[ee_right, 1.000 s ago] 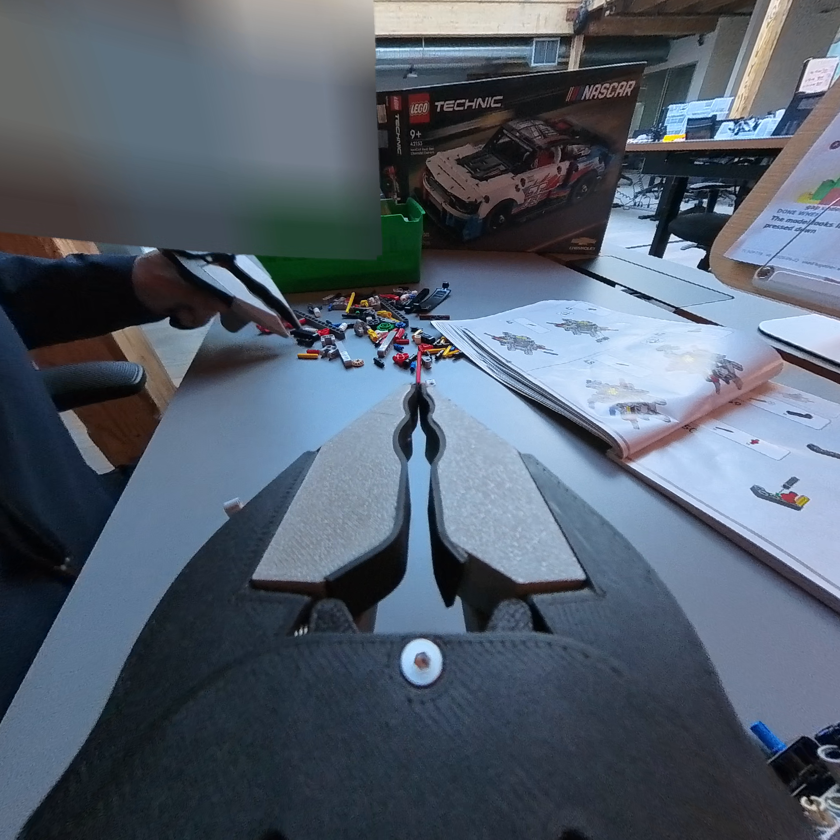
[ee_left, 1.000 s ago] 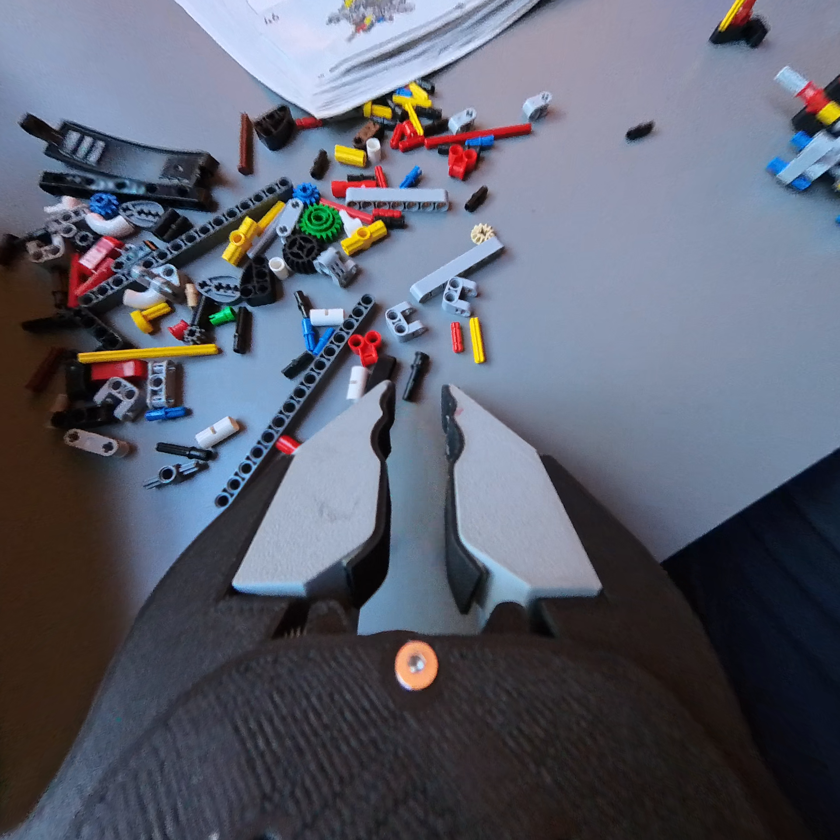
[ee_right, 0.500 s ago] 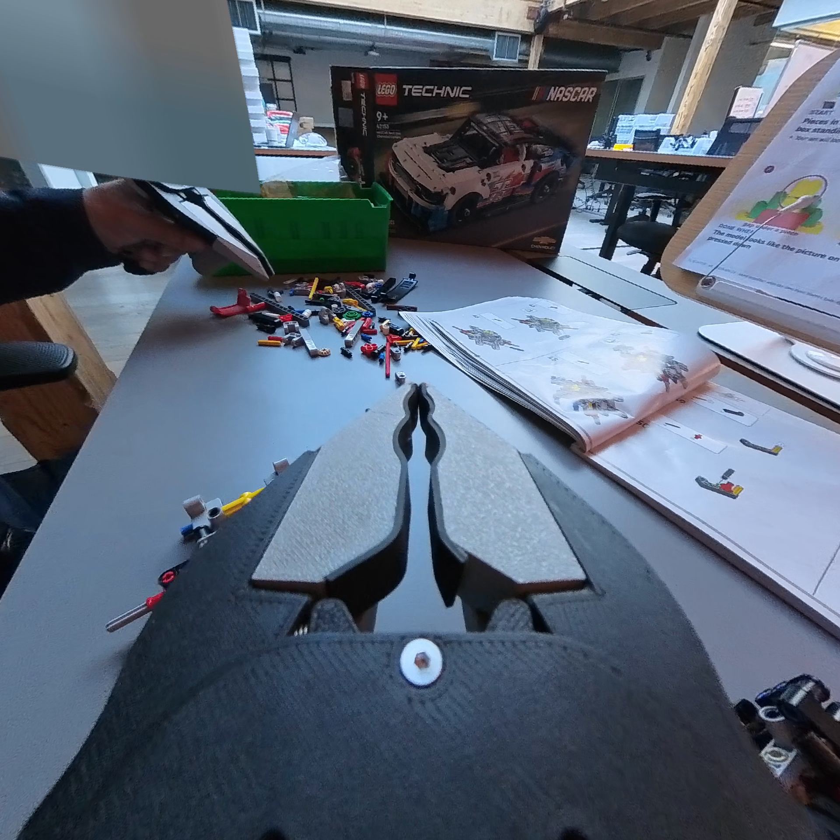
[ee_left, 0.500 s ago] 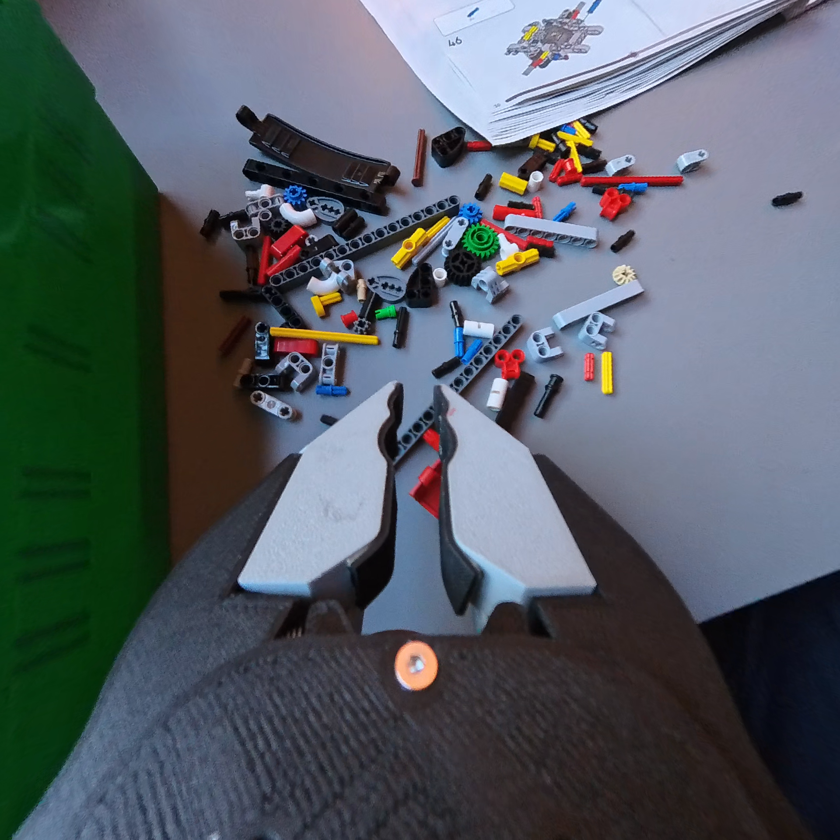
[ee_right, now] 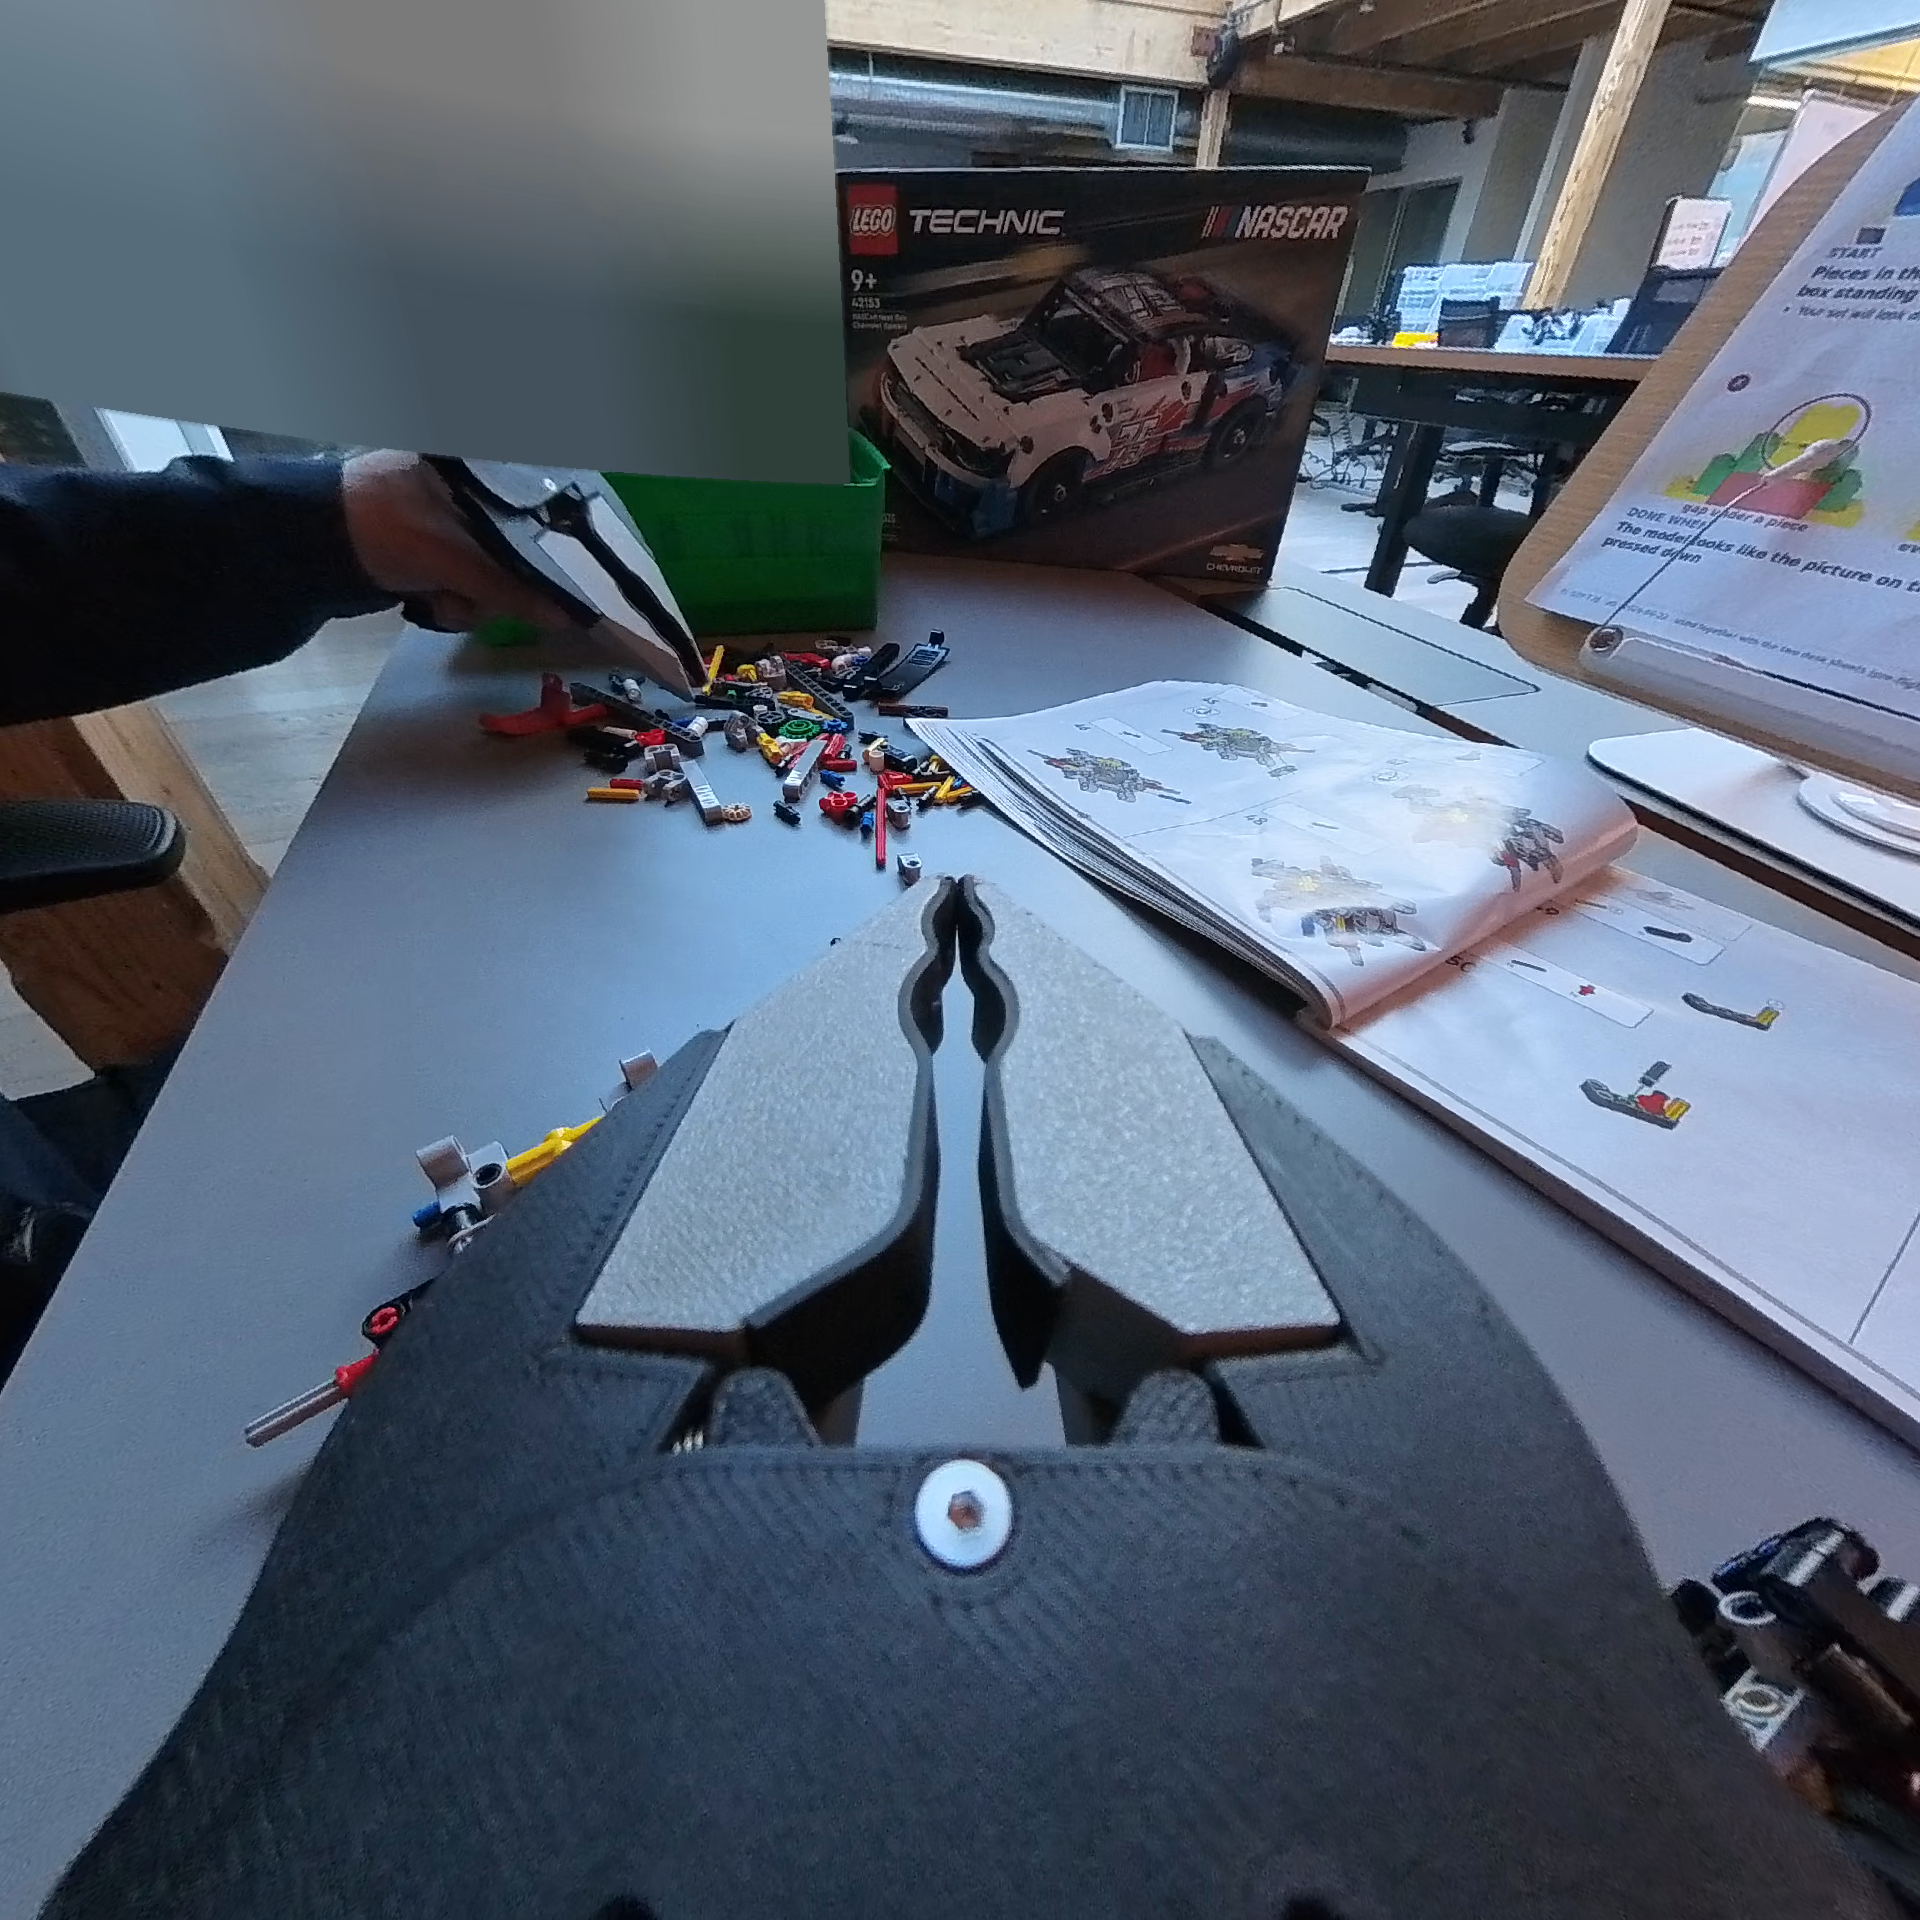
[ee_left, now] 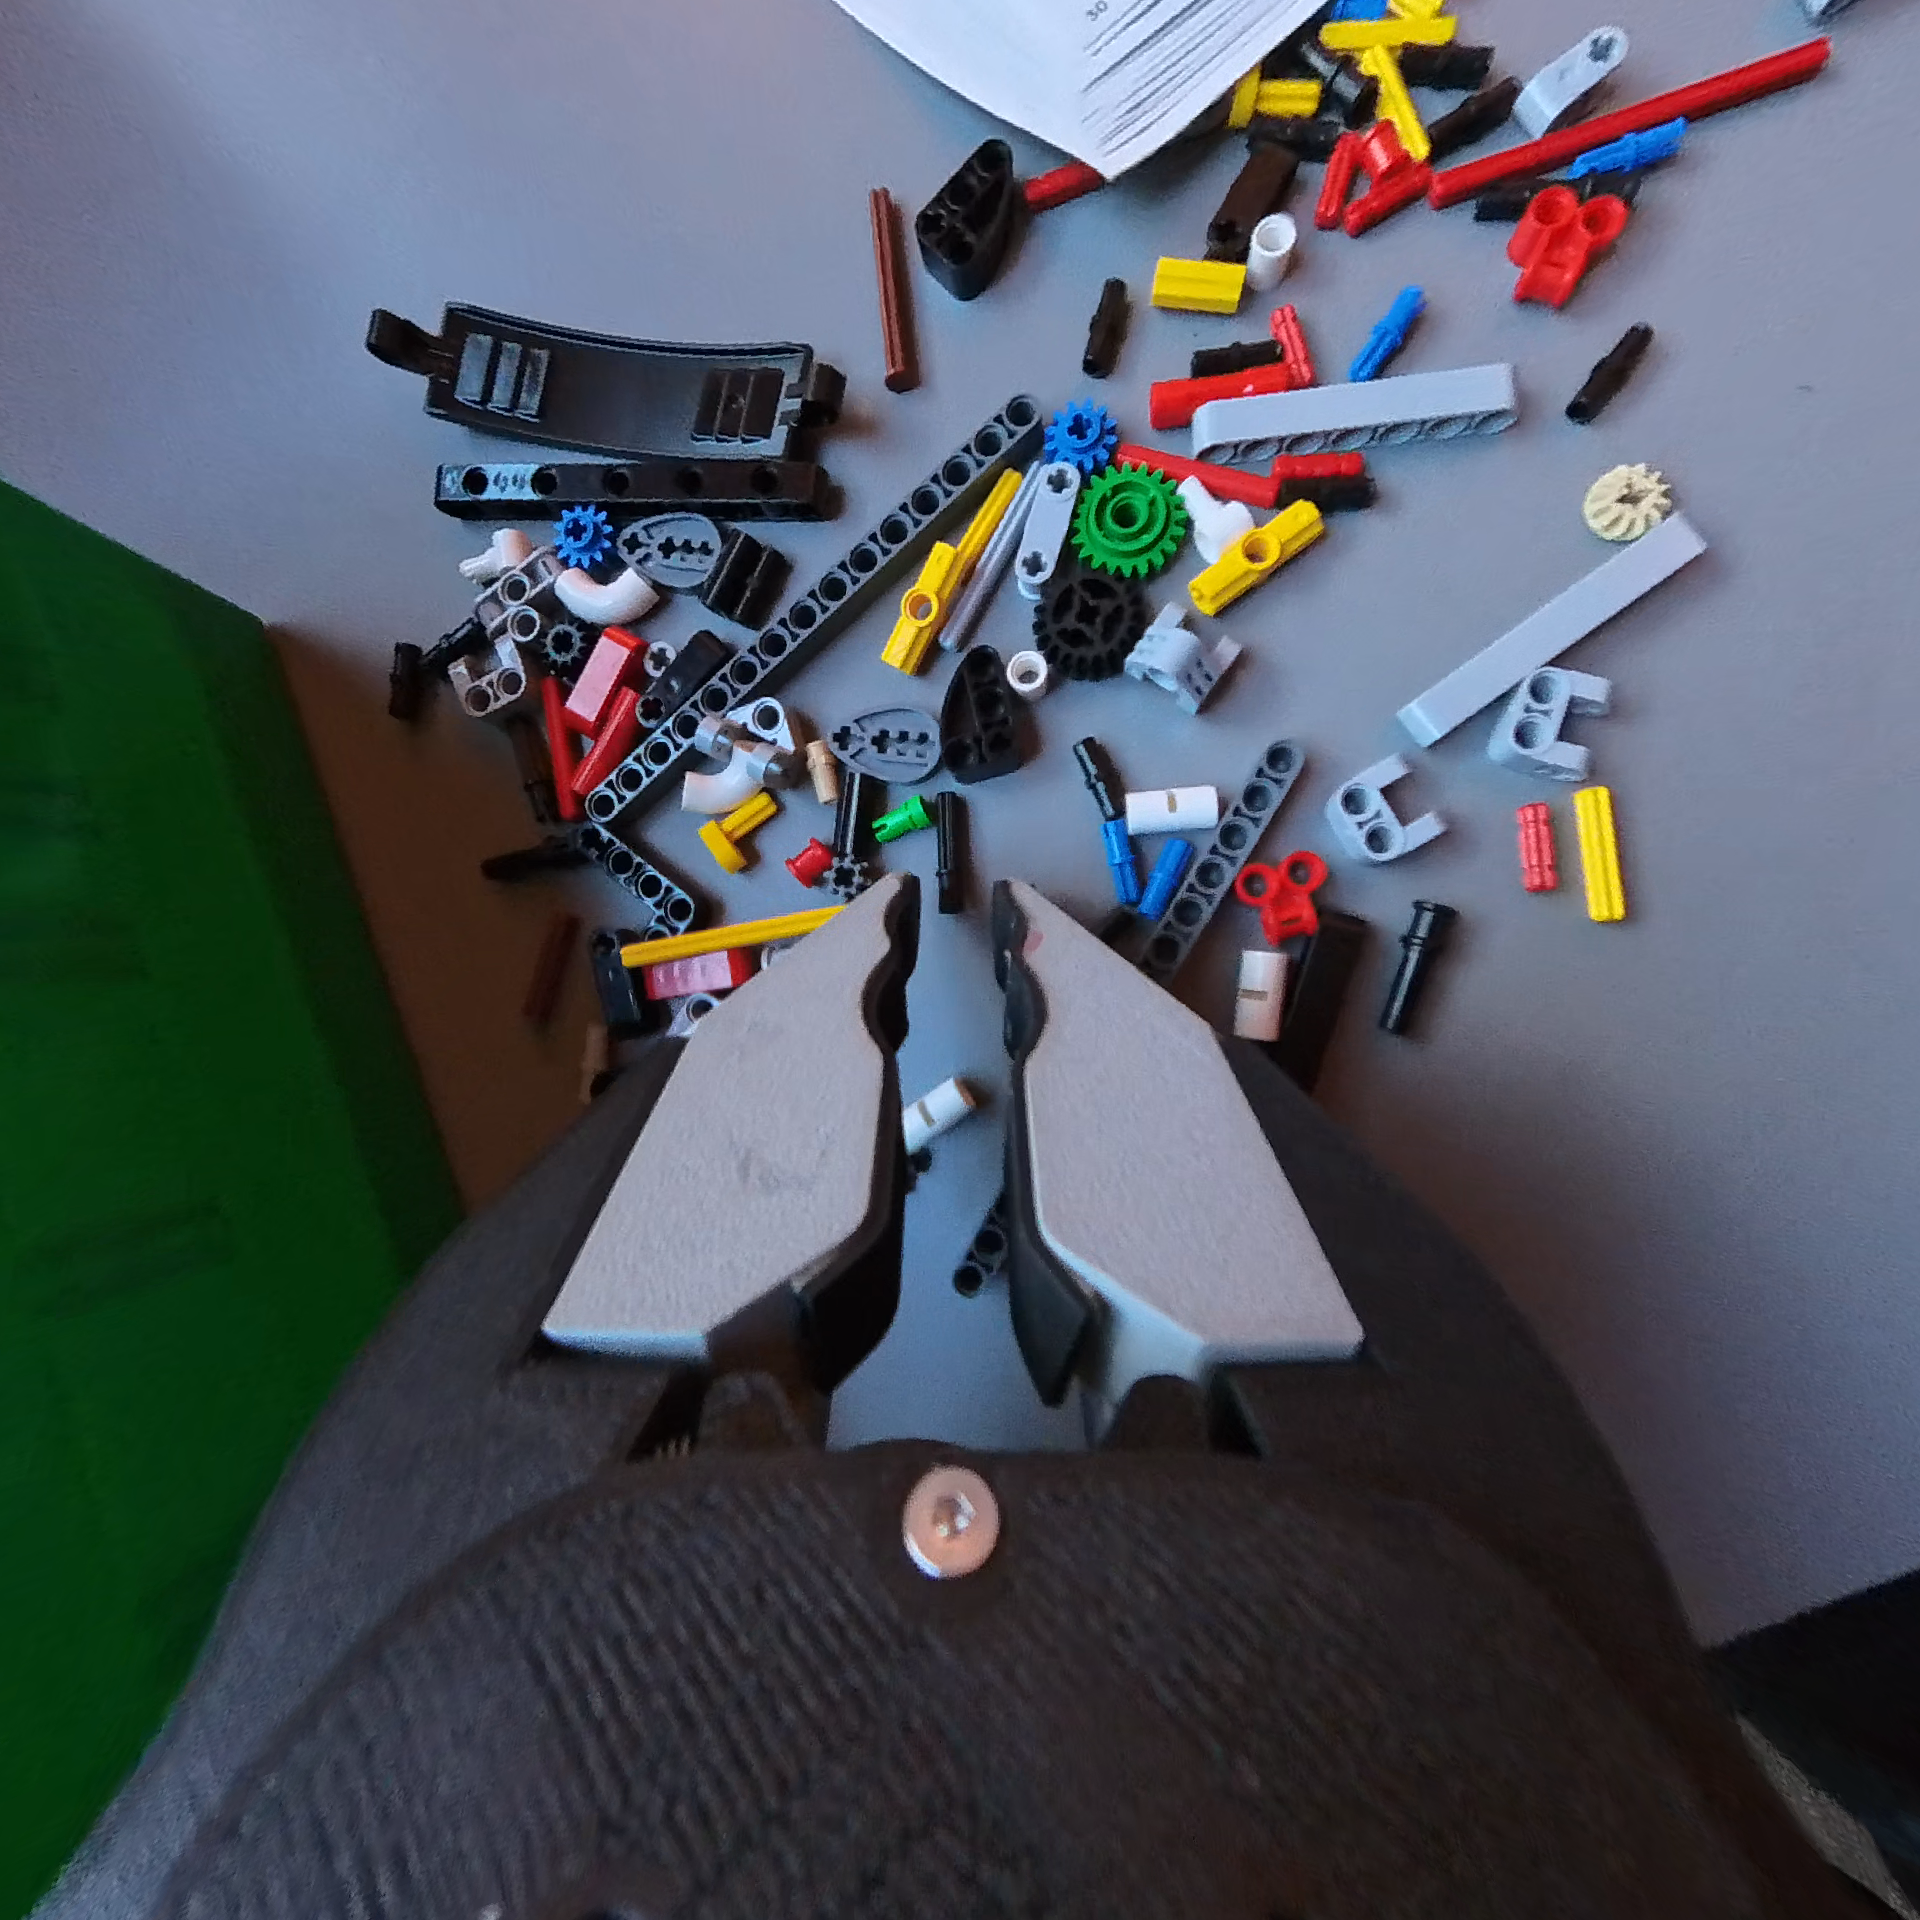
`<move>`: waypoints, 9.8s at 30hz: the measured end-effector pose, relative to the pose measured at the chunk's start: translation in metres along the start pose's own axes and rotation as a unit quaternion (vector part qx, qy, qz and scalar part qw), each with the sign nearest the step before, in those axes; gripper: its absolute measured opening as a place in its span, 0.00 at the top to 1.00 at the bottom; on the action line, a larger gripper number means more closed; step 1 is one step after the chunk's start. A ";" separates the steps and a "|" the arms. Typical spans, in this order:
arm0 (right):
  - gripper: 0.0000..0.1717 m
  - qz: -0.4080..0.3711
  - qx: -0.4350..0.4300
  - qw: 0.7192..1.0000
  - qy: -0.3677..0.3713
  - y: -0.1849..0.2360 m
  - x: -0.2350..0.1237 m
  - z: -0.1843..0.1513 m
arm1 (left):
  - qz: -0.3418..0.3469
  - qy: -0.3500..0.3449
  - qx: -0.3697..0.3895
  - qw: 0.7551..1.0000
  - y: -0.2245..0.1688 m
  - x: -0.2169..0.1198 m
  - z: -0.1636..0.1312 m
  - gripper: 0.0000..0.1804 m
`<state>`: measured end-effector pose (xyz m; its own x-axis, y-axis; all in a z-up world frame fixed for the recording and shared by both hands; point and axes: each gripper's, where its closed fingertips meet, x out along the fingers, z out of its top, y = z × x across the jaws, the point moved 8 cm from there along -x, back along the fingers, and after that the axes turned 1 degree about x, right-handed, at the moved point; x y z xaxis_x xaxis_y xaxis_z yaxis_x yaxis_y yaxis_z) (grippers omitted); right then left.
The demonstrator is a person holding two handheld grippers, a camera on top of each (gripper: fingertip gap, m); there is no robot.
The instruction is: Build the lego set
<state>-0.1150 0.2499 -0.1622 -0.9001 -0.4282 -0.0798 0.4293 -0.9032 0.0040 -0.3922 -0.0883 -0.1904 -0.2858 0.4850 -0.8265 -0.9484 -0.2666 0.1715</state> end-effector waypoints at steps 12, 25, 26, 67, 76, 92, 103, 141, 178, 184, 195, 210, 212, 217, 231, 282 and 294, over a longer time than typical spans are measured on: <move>1.00 0.018 0.007 1.000 -0.001 0.002 -0.001 0.001 | -0.003 -0.004 0.004 1.000 0.004 0.000 0.003 0.99; 0.87 0.039 0.036 0.999 0.014 0.010 0.004 0.007 | -0.191 -0.300 0.090 0.930 -0.142 -0.032 0.119 0.99; 0.87 0.038 0.040 0.998 0.013 0.008 0.003 0.008 | -0.210 -0.318 0.109 0.918 -0.155 -0.027 0.134 0.99; 1.00 0.059 0.035 0.997 0.036 -0.011 0.001 -0.001 | -0.259 -0.391 0.287 0.835 -0.227 0.039 0.192 0.99; 0.99 0.062 0.047 0.996 0.034 -0.013 0.000 -0.002 | -0.260 -0.377 0.286 0.842 -0.227 0.041 0.193 0.99; 1.00 0.004 0.038 0.992 0.116 -0.027 -0.003 -0.013 | -0.295 -0.235 0.219 0.900 -0.212 0.072 0.198 0.89; 1.00 -0.031 0.014 0.980 0.198 -0.026 0.001 -0.025 | -0.303 -0.104 0.250 0.914 -0.214 0.105 0.203 0.87; 1.00 0.016 -0.066 0.945 0.319 -0.030 0.023 -0.026 | -0.344 -0.137 0.288 0.883 -0.225 0.109 0.202 0.97; 1.00 0.093 -0.177 0.910 0.362 -0.033 0.027 -0.024 | -0.349 -0.135 0.280 0.884 -0.224 0.110 0.202 0.97; 1.00 0.114 -0.163 0.904 0.377 -0.035 0.043 -0.018 | -0.348 -0.135 0.281 0.884 -0.224 0.110 0.202 0.97; 1.00 0.055 0.001 0.936 0.347 -0.044 0.031 -0.024 | -0.348 -0.136 0.279 0.885 -0.224 0.110 0.202 0.97; 1.00 0.038 0.246 0.949 0.195 -0.056 0.008 -0.014 | -0.340 -0.141 0.255 0.894 -0.216 0.099 0.200 0.81; 1.00 0.044 0.259 0.948 0.182 -0.055 0.008 -0.013 | -0.354 -0.168 0.238 0.889 -0.216 0.091 0.205 0.84; 1.00 0.066 0.287 0.944 0.151 -0.050 0.013 -0.011 | -0.363 -0.227 0.213 0.878 -0.220 0.075 0.214 0.93; 0.96 0.077 0.171 0.971 0.148 -0.041 0.011 -0.003 | -0.357 -0.246 0.218 0.874 -0.219 0.071 0.214 0.99; 1.00 0.088 0.177 0.966 0.165 -0.038 0.018 -0.013 | -0.304 -0.240 0.265 0.883 -0.226 0.069 0.209 0.99; 1.00 0.085 0.146 0.967 0.191 -0.037 0.020 -0.012 | -0.307 -0.240 0.264 0.882 -0.225 0.071 0.209 0.99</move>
<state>-0.1480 0.2752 -0.1758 -0.7012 -0.5788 -0.4163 0.4793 -0.8149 0.3259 -0.2274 0.1800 -0.1761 0.3991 0.7335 -0.5502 -0.8401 0.5329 0.1010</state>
